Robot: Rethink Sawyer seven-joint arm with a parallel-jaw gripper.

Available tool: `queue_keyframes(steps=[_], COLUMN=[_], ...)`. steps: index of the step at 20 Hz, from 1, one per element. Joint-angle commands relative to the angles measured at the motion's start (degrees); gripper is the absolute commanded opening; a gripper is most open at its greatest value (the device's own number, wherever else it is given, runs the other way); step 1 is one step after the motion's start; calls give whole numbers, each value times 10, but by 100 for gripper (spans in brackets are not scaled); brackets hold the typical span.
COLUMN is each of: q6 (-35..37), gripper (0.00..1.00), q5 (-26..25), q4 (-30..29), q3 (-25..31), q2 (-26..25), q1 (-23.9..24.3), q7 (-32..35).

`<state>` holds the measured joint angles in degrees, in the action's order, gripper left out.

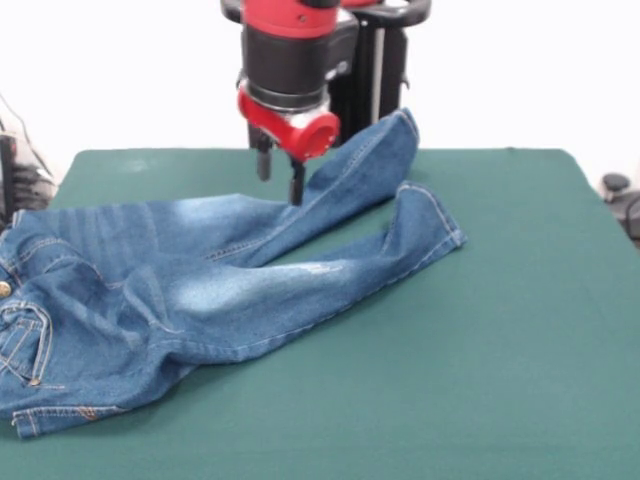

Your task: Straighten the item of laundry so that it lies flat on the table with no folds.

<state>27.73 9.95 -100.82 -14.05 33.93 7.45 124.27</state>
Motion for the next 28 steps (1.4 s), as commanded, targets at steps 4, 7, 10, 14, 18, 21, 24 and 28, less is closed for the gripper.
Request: queue_keyframes(steps=[4,7,10,14,18,21,24,28], q6=[29,30,38,23,16,18,-24,-131], gripper=[100,100,100,100,100,100,100,100], q5=[70,80,83,70,47,29,22,19], q4=[-96,-115,-125,-153,-180,-193,-213,-250], q3=[31,29,13,-10,-43,-71,-69,-15], q2=[-11,0,9,20,37,48,33,-7], q1=[-94,-98,-108,-106,-112,-116,-96,-33], q7=[181,168,160,141,129,115,95,72])
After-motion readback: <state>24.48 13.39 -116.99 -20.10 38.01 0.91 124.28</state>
